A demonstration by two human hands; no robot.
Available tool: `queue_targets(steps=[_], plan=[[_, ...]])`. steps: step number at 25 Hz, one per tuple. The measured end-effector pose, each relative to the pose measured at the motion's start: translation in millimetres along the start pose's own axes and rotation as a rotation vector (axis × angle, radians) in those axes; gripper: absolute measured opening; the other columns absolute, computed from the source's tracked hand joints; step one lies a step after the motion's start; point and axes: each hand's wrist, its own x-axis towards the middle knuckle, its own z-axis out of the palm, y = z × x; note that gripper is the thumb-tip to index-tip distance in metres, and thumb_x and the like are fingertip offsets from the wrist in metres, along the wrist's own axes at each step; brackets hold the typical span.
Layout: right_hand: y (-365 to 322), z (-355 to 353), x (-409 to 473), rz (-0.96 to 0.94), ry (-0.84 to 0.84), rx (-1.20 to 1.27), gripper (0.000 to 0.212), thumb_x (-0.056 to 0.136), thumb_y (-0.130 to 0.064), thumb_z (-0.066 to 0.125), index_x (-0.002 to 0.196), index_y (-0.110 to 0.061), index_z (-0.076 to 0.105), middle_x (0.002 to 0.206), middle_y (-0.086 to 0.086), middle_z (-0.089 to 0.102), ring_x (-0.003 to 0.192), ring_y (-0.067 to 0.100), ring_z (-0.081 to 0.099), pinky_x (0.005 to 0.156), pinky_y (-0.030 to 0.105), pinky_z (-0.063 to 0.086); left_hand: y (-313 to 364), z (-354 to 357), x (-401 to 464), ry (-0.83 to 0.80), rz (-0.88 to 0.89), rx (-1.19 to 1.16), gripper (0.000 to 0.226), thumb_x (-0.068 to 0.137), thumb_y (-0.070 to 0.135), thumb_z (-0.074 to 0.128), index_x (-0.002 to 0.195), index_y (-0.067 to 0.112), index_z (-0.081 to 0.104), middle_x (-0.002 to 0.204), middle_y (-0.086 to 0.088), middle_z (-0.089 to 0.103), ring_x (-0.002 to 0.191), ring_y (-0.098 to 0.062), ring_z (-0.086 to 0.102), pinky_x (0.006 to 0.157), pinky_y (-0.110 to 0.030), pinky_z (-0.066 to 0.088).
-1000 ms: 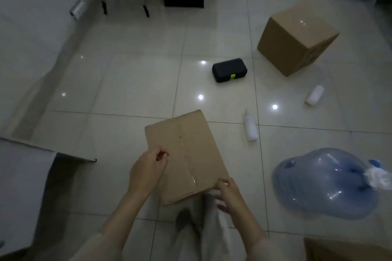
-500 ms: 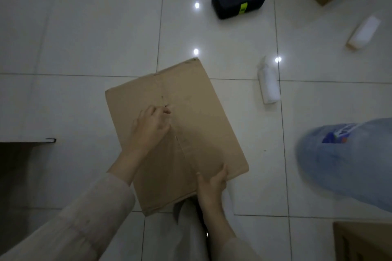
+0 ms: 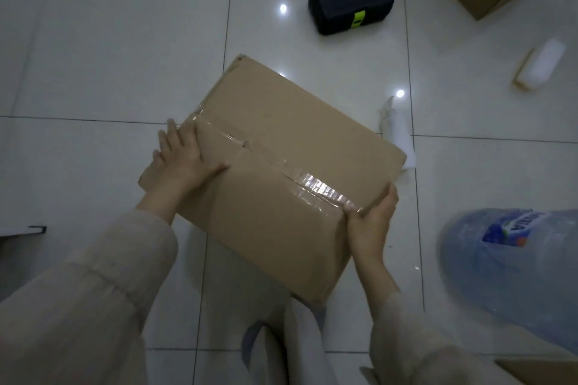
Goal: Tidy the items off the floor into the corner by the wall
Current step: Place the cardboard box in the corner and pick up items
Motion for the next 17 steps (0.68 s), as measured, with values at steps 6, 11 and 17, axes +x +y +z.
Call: queue_targets(steps=[6,11,17], plan=[[-14,0,-7,0.286,-0.041,0.04,0.05,0.086,-0.019,0.057,0.127,-0.01,0.03,0.127,0.014,0.054,0.113,0.033,0.052,0.094,0.037,0.042,0,-23,4,0.045,-0.198,-0.198,0.102,0.067,0.04,0.077,0.143,0.008,0.017,0.147,-0.019,0.025,0.135,-0.039,0.025,0.108,-0.051,0.026],[-102,-6,0,0.139,-0.217,-0.048,0.055,0.081,-0.017,0.062,0.128,-0.018,0.034,0.124,0.009,0.058,0.112,0.031,0.053,0.087,0.032,0.04,-25,-86,-30,0.22,-0.348,-0.386,0.079,0.073,0.026,0.073,0.136,0.003,0.031,0.14,-0.021,0.032,0.13,-0.04,0.031,0.105,-0.048,0.031],[-284,50,-8,-0.184,-0.461,-0.103,0.059,0.082,-0.012,0.06,0.133,-0.02,0.033,0.126,0.007,0.055,0.098,0.02,0.048,0.082,0.027,0.034,-81,-200,-53,0.364,-0.558,-0.737,0.082,0.054,0.044,0.068,0.126,0.008,0.048,0.127,-0.018,0.052,0.109,-0.037,0.054,0.095,-0.052,0.047]])
